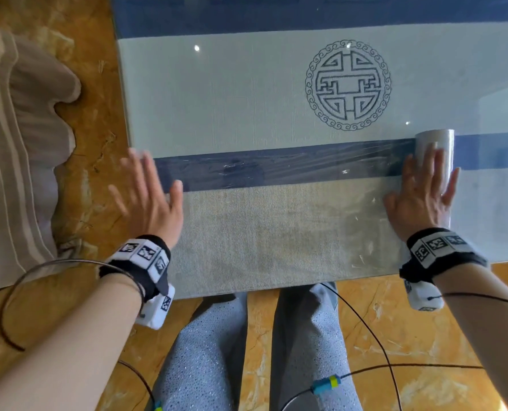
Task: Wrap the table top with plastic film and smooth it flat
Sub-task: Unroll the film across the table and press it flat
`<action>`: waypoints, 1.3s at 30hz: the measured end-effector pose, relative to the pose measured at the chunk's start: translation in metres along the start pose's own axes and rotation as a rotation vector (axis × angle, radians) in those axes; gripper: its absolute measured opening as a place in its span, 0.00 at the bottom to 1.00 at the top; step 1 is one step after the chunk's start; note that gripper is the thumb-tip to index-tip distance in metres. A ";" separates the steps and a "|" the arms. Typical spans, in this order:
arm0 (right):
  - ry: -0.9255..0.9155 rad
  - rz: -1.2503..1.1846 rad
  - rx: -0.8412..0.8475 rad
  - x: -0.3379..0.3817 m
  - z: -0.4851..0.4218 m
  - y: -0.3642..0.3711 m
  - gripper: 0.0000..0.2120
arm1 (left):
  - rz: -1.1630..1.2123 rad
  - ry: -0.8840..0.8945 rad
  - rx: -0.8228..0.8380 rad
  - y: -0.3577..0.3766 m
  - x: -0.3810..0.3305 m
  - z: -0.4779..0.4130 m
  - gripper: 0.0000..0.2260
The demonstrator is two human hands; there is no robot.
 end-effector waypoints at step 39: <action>-0.589 -0.117 0.149 0.141 -0.026 -0.006 0.30 | -0.085 0.206 0.258 0.084 -0.189 -0.032 0.28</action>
Point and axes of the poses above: each hand's wrist, its own z-axis away from the middle knuckle, its own y-axis out of the palm, x = y × z, the point moved 4 cm from there along -z, towards the middle knuckle, and after that the axes turned 8 degrees about y, right-handed, at the moved point
